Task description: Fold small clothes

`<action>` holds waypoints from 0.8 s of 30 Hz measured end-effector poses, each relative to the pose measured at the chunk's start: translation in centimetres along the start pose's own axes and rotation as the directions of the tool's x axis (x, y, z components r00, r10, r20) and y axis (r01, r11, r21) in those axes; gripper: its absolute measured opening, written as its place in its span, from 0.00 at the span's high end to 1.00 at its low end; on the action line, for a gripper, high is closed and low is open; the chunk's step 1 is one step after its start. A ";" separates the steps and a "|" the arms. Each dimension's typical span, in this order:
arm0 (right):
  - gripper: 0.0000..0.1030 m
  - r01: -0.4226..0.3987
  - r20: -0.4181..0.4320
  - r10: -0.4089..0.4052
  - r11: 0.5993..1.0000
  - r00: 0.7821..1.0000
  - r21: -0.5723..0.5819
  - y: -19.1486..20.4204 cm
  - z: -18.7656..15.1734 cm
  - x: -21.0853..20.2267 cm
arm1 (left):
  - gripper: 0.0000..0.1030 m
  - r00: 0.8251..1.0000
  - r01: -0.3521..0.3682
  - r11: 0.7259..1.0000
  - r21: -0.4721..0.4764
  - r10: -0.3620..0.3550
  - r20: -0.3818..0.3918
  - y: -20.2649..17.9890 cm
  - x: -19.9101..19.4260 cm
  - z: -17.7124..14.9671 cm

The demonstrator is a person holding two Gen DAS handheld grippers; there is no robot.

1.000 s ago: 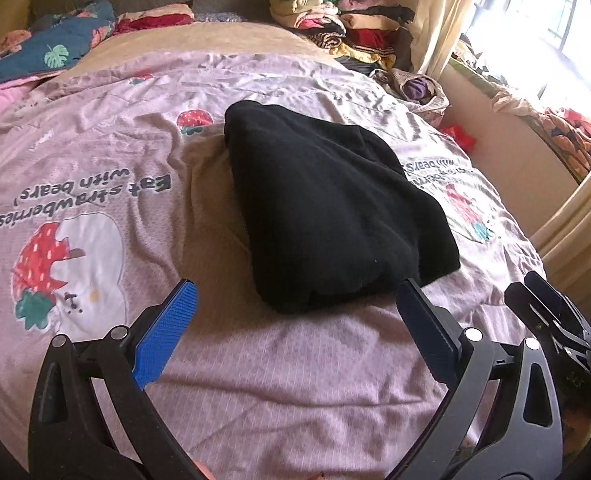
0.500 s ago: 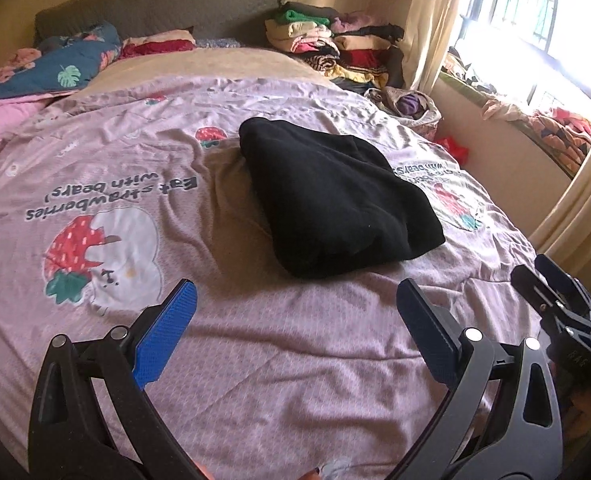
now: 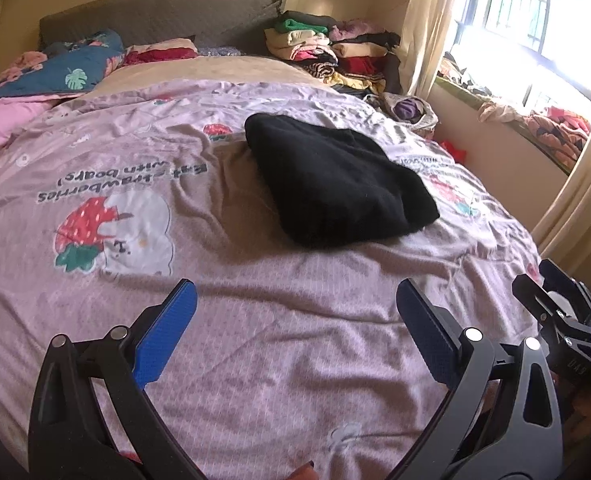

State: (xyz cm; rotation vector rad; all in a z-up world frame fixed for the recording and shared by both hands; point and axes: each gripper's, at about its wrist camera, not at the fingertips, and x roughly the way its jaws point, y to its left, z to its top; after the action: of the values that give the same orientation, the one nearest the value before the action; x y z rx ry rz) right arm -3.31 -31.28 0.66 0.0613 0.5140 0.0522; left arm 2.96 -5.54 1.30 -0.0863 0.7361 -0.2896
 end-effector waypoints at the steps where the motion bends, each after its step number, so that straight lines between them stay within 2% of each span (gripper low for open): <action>1: 0.04 0.008 -0.003 -0.008 1.000 1.000 -0.009 0.1 -0.2 0.0 | 0.09 1.000 -0.005 1.000 -0.001 0.005 -0.003 0.1 0.0 -0.3; 9: 0.04 0.019 -0.029 -0.019 1.000 0.999 -0.017 0.5 -1.3 0.4 | 0.09 1.000 -0.023 1.000 -0.018 0.023 -0.016 0.8 0.0 -2.0; 24: 0.04 0.014 -0.086 -0.016 1.000 0.996 -0.026 0.9 -2.0 1.7 | 0.09 0.998 -0.052 0.998 -0.026 0.052 -0.025 1.4 0.0 -2.3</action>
State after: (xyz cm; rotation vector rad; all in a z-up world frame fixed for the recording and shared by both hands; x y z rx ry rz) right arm -2.84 -30.17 -1.87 0.0299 0.6002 0.0466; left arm 1.73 -4.14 -0.68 -0.0887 0.7651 -0.2315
